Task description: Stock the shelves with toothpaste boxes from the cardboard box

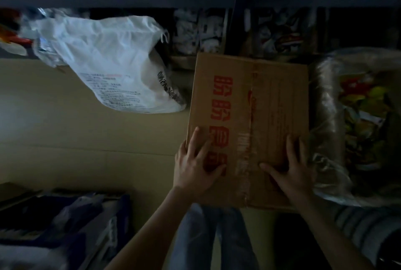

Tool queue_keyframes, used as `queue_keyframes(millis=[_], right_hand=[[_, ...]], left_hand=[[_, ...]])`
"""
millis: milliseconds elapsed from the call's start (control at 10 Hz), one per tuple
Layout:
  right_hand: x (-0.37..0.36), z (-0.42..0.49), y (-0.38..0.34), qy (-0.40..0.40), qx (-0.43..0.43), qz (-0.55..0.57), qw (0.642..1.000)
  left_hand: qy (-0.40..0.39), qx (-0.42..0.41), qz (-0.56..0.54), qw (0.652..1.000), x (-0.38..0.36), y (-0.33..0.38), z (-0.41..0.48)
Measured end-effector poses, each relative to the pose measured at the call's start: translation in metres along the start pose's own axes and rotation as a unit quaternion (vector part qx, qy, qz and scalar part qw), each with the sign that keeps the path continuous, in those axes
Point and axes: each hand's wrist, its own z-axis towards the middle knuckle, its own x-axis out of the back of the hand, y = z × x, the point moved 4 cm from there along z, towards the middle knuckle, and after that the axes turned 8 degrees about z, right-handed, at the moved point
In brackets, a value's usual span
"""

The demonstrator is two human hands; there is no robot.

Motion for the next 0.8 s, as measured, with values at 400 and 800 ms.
queue_keyframes(millis=[400, 800], right_hand=[[-0.086, 0.113, -0.004, 0.022, 0.019, -0.065, 0.997], [-0.034, 0.067, -0.039, -0.058, 0.01, 0.026, 0.998]], left_hand=[[-0.121, 0.035, 0.018, 0.992, -0.099, -0.072, 0.091], [-0.265, 0.048, 0.066, 0.961, -0.042, -0.023, 0.09]])
